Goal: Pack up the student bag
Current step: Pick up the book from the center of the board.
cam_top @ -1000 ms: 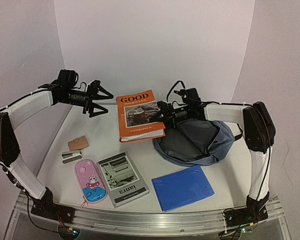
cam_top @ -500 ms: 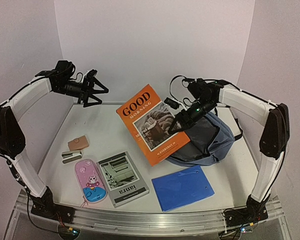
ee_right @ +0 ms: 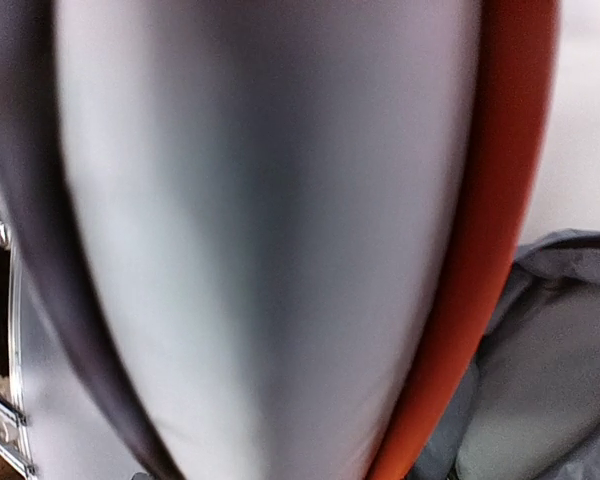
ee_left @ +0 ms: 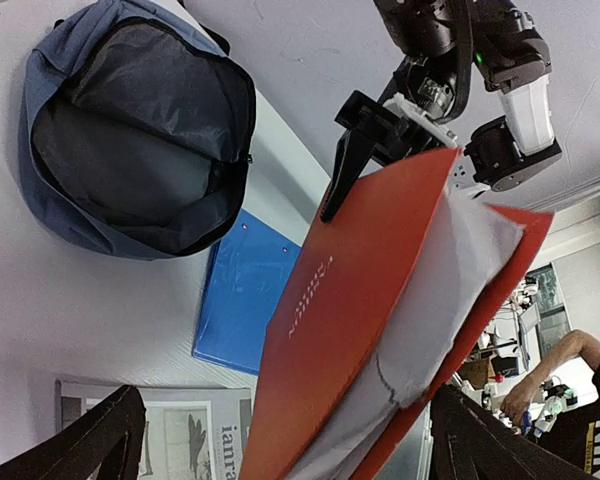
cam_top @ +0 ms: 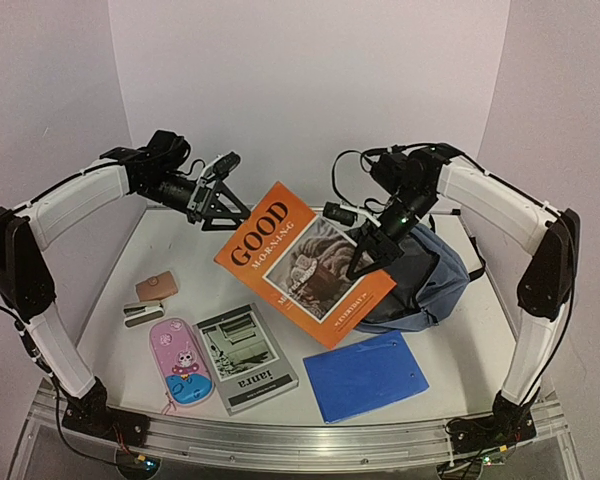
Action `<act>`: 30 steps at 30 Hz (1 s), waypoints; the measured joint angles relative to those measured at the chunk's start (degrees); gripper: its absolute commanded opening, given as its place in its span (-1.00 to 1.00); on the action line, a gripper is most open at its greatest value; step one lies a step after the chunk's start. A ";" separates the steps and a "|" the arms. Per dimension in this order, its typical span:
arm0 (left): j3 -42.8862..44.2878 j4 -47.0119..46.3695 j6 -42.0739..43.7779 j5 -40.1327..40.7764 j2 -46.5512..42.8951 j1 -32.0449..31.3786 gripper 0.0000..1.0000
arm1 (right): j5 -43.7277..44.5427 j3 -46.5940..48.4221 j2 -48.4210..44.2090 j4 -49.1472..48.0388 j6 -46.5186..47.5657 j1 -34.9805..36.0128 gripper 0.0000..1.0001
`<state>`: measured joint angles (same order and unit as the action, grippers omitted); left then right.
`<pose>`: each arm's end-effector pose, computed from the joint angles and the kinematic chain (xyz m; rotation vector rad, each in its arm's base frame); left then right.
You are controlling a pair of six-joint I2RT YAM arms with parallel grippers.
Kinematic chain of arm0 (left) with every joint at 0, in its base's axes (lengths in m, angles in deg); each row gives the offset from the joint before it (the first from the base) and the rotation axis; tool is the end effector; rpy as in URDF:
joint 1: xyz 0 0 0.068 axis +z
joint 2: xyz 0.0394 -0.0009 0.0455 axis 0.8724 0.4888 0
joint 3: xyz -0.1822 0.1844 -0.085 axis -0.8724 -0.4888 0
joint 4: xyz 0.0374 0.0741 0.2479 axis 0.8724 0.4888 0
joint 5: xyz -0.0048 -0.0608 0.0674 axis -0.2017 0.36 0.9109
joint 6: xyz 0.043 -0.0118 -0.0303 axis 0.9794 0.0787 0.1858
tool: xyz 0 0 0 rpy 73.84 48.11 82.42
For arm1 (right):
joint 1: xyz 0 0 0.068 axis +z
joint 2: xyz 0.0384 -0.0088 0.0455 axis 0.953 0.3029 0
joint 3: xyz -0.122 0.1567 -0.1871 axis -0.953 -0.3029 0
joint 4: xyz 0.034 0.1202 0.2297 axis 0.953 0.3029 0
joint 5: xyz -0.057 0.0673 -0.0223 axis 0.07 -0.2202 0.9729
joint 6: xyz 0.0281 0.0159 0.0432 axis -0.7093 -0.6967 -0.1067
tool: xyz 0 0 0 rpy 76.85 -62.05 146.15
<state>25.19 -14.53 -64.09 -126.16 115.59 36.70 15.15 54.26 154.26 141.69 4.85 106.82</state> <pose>0.3119 -0.1737 0.3497 0.9318 2.1515 -1.5444 0.2954 0.2344 0.3309 -1.7651 1.9226 1.1099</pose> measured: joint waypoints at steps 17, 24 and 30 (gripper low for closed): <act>-2.49 4.08 7.58 -2.76 -2.01 -2.58 0.84 | -1.25 -0.20 1.48 2.63 1.97 2.05 -0.84; -6.34 2.53 6.51 -3.73 -7.93 0.90 0.91 | -1.59 -1.47 1.51 2.06 1.57 2.07 -0.84; -6.34 2.52 5.77 -5.09 -9.35 0.45 0.94 | -1.71 -1.60 1.53 1.89 0.99 1.86 -0.83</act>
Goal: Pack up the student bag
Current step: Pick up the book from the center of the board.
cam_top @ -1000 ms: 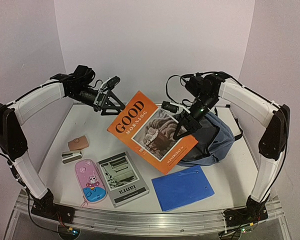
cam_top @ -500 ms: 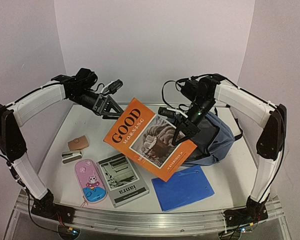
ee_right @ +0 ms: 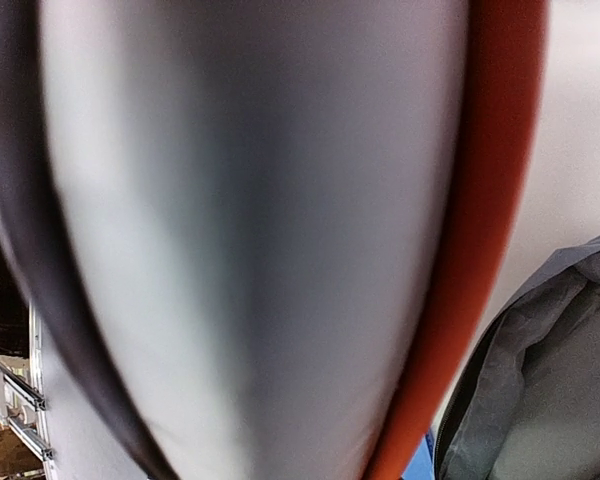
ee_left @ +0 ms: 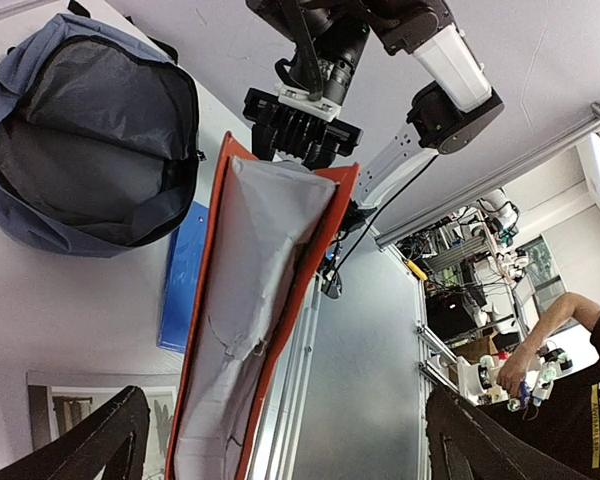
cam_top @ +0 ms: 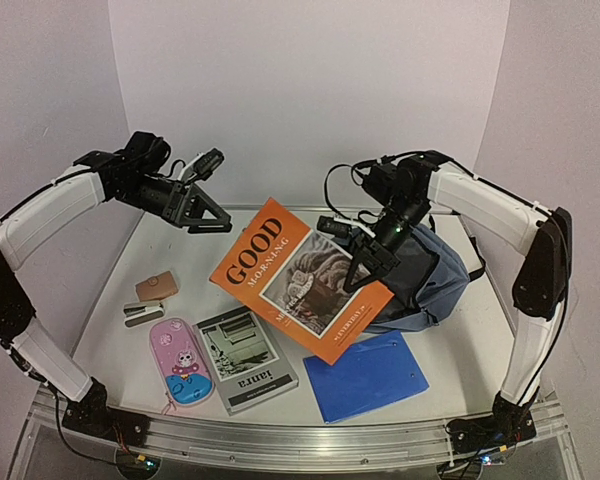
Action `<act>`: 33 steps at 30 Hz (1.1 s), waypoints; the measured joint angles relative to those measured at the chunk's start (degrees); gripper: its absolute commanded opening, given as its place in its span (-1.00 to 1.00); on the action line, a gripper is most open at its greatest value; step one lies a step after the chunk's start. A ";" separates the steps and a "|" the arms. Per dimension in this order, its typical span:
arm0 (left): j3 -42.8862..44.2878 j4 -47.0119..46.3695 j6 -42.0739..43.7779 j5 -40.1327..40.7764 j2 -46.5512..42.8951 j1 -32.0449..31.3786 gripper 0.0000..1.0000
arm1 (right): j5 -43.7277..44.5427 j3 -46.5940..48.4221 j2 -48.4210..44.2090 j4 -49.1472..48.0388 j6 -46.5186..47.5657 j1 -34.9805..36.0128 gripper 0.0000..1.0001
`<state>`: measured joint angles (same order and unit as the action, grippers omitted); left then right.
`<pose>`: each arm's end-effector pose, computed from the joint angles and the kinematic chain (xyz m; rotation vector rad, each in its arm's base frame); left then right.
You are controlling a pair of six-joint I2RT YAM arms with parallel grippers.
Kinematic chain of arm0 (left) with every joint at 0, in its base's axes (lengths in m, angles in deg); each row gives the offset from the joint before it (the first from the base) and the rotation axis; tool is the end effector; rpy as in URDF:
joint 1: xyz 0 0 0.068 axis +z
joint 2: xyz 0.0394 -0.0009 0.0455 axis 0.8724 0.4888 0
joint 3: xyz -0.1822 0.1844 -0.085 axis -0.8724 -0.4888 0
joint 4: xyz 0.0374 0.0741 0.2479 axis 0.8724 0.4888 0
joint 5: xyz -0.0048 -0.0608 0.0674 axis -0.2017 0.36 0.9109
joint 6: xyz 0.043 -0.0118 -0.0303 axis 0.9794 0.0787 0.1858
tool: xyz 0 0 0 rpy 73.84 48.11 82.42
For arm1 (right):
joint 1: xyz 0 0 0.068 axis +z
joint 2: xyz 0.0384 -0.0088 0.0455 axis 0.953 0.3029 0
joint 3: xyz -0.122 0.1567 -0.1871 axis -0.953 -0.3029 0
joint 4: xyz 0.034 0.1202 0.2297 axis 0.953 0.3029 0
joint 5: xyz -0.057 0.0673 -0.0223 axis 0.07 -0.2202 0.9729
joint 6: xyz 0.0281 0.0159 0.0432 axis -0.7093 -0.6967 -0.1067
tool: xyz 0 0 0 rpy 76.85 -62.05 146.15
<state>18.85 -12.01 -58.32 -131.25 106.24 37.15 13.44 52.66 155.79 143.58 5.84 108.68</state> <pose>0.2698 -0.1537 0.3670 1.0436 2.0090 -1.5945 0.2882 0.2452 0.3140 -1.8165 1.9509 1.1945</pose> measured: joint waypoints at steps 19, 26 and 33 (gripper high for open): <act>0.63 6.49 7.32 6.58 7.08 -8.82 -0.38 | -0.55 3.03 2.76 -0.10 -0.12 2.30 -0.59; 0.33 3.90 4.58 7.18 7.04 -7.64 -1.00 | -0.52 6.43 6.20 0.22 -3.20 1.50 0.69; -2.92 -7.15 -12.44 6.92 7.04 0.15 -0.98 | 7.51 5.55 6.49 -14.03 -22.56 -9.78 0.96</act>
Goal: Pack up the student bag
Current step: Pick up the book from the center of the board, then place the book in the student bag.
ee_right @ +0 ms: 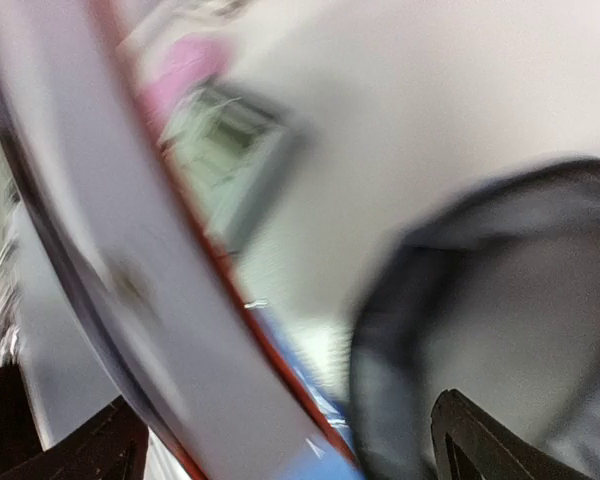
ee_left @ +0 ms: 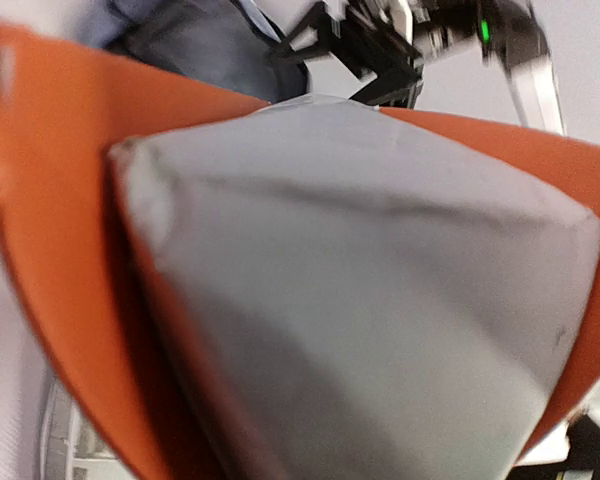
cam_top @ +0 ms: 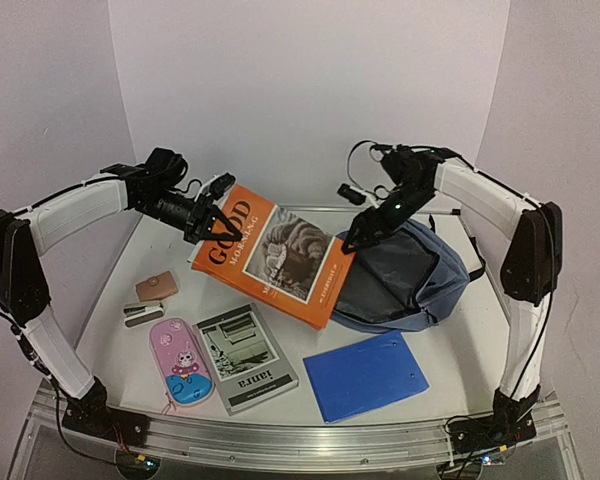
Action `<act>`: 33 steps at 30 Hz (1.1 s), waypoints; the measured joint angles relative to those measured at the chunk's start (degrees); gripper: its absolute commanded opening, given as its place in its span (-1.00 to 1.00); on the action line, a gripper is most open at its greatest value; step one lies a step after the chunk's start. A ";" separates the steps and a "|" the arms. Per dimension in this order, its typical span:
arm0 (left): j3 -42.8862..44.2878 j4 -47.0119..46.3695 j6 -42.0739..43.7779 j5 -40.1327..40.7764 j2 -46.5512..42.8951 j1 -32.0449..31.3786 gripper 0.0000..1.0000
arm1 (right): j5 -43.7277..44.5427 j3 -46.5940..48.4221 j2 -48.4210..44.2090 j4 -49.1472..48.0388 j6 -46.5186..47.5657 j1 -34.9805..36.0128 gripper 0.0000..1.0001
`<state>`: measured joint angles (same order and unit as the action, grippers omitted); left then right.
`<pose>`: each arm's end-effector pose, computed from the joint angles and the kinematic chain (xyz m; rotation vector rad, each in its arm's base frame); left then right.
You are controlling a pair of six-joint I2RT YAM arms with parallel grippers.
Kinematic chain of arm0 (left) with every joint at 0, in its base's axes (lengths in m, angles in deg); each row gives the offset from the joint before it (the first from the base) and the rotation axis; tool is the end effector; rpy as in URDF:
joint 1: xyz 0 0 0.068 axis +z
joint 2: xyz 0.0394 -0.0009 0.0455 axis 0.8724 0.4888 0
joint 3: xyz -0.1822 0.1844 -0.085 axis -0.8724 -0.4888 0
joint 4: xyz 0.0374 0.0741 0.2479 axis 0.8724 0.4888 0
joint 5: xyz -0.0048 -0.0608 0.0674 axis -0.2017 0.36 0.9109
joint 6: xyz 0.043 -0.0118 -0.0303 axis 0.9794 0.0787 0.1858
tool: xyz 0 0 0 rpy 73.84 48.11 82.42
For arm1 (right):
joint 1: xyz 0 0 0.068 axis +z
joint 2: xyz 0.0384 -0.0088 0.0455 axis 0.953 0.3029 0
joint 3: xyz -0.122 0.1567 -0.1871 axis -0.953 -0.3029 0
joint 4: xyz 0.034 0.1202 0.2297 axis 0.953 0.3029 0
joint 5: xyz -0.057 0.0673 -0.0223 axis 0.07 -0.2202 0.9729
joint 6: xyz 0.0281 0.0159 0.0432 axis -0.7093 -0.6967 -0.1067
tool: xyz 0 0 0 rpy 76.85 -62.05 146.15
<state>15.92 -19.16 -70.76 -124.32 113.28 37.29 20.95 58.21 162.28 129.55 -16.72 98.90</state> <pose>0.3054 -0.1663 0.3173 0.7755 2.3001 -1.5645 0.3724 0.2124 0.3010 -1.2602 2.2796 1.0033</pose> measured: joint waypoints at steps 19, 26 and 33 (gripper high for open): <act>-9.52 -29.44 -42.71 14.93 -1.13 2.87 -0.84 | 45.66 -17.32 0.29 -26.04 -6.76 4.89 0.61; -11.37 -29.48 -45.88 20.43 -4.58 2.87 -0.81 | 54.36 -20.84 5.95 -29.80 -4.34 4.86 0.34; -15.25 -32.19 -48.29 20.65 -6.80 2.87 -0.84 | 58.85 -20.51 8.32 -31.55 -4.06 4.73 -0.86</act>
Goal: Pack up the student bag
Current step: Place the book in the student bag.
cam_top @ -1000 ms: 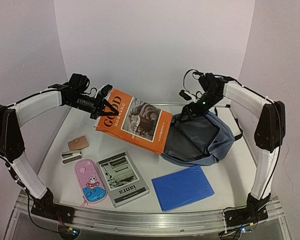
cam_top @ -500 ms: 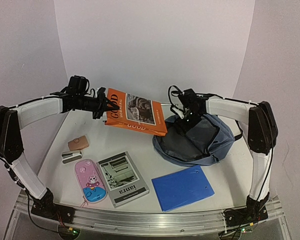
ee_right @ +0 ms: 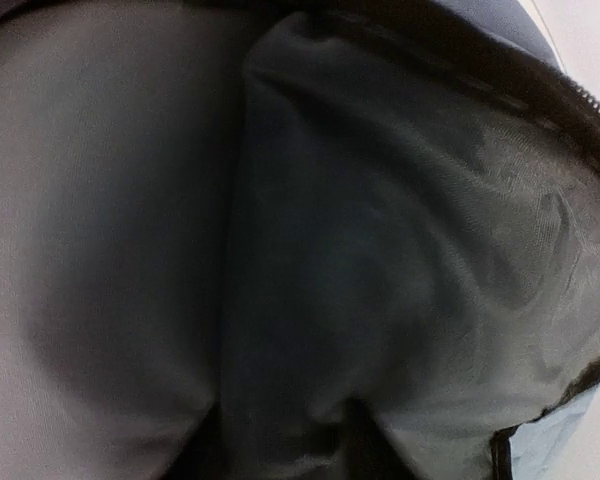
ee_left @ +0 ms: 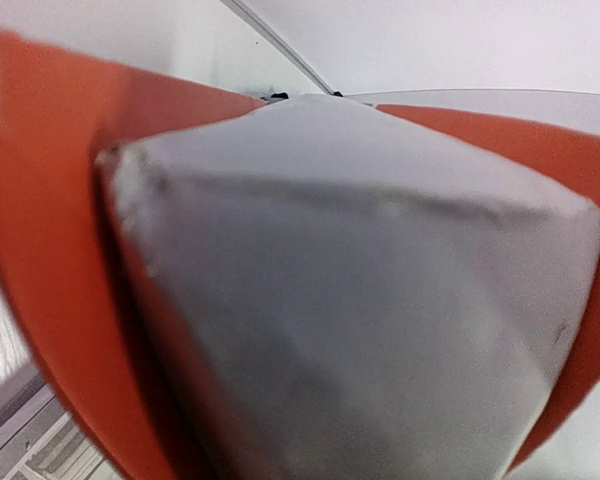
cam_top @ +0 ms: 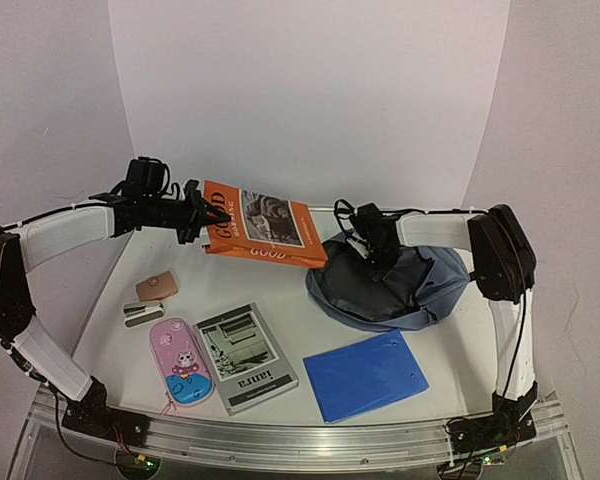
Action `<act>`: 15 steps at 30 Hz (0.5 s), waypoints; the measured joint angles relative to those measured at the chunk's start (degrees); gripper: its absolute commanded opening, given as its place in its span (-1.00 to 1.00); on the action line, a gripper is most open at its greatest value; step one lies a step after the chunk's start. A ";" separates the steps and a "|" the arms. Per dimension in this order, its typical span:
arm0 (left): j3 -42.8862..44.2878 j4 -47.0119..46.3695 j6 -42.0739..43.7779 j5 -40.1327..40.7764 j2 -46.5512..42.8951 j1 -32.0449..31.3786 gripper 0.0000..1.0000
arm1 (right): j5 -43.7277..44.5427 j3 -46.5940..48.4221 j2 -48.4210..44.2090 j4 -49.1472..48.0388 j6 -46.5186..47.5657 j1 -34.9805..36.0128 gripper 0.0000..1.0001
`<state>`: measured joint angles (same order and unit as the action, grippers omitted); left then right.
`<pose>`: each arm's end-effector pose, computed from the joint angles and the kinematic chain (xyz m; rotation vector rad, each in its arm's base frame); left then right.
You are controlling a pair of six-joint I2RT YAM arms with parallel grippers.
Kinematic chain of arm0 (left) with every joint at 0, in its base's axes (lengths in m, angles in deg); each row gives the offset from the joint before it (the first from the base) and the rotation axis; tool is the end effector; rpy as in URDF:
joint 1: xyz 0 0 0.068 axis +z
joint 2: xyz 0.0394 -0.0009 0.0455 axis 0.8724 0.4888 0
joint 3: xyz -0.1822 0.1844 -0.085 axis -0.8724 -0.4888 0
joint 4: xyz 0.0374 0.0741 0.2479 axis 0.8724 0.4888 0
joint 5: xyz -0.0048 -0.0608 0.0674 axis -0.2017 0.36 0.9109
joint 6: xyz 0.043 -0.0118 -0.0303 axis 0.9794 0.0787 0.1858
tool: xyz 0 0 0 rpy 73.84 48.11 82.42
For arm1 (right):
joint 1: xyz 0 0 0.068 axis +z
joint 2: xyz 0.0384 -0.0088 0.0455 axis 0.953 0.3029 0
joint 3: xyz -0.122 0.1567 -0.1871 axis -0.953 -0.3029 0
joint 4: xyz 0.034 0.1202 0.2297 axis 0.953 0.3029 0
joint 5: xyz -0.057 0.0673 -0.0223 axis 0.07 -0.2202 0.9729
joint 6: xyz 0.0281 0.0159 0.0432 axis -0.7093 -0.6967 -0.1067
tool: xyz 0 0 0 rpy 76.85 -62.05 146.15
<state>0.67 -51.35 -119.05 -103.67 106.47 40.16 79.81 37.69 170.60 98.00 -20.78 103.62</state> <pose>0.3177 -0.1438 0.3037 -0.2400 2.3348 -1.4849 0.3982 0.2293 0.1511 -1.0278 2.4383 -0.3326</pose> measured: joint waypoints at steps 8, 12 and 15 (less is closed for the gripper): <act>-3.29 0.39 -0.59 -2.15 -1.59 -0.16 -0.82 | -5.22 7.07 0.04 3.88 -4.02 -1.90 -1.00; -4.23 0.20 -0.81 -4.33 -2.60 -1.10 -0.82 | -10.83 13.10 0.02 5.58 -8.85 -4.17 -1.00; -4.45 -0.59 -1.41 -5.79 -2.43 -2.28 -0.83 | -14.73 16.11 -0.01 6.15 -13.35 -5.44 -1.00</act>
<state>-3.78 -51.94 -120.46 -109.46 104.04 37.88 65.07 53.80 170.59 104.15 -34.13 98.18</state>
